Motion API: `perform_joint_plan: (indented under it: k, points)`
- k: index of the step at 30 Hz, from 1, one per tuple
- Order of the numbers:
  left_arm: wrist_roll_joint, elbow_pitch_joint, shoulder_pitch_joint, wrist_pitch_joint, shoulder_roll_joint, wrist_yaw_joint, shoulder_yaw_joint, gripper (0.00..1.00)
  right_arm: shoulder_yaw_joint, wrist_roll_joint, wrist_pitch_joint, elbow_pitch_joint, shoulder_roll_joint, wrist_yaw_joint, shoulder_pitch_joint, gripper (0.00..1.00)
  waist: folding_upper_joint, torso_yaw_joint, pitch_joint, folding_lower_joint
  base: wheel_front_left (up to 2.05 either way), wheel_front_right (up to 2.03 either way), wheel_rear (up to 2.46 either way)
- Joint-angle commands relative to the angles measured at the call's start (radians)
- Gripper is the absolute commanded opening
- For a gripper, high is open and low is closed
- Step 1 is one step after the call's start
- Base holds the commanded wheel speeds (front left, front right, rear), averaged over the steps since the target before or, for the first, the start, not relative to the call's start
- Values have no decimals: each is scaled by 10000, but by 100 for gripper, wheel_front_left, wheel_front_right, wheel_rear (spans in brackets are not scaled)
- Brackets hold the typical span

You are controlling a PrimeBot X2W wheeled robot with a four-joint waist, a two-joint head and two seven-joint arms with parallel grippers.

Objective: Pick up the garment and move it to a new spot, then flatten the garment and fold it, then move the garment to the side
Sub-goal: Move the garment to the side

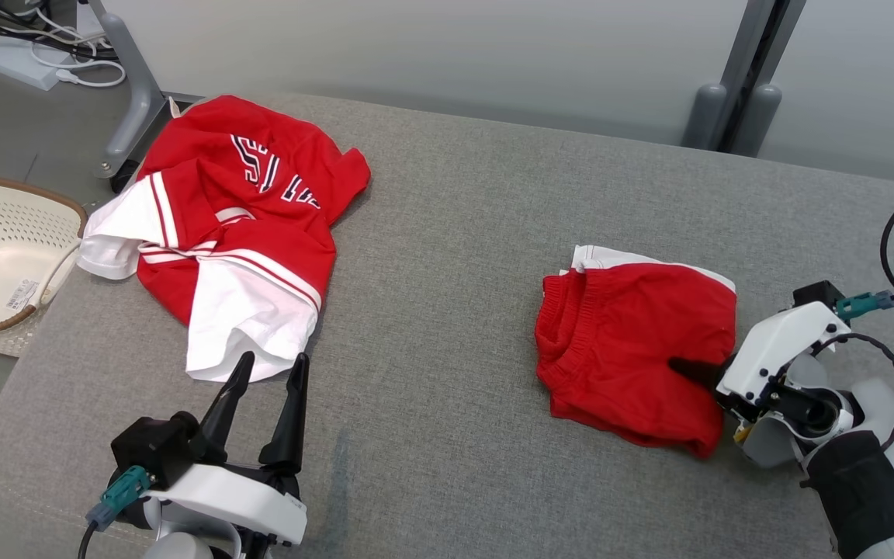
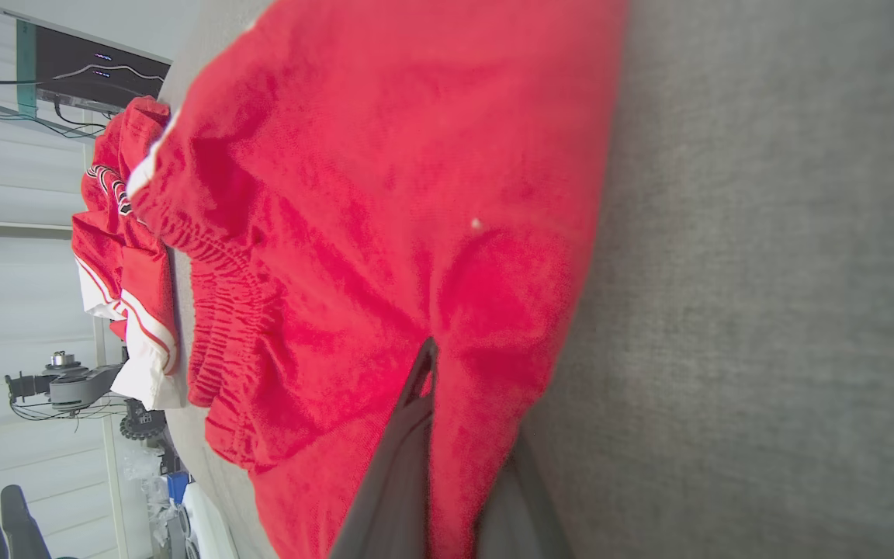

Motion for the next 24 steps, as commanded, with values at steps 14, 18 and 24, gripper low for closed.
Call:
perform_joint_plan:
  k: [14, 18, 24]
  points:
    - [221, -525, -308, -48, 74, 21, 41, 100, 766, -14, -388, -1318, -1195, 4, -617, 0, 0, -1136, 372, 0, 0, 0, 0]
    - [361, -784, -514, -53, 56, -43, -50, 100, 982, -121, -468, -1453, -1519, 4, -1002, 0, 0, -1726, 688, 0, 0, 0, 0]
    - [575, -1072, -912, -53, 107, -155, -251, 100, 1373, -213, -534, -1527, -1792, 5, -1623, 0, 0, -2586, 1236, 0, 0, 0, 0]
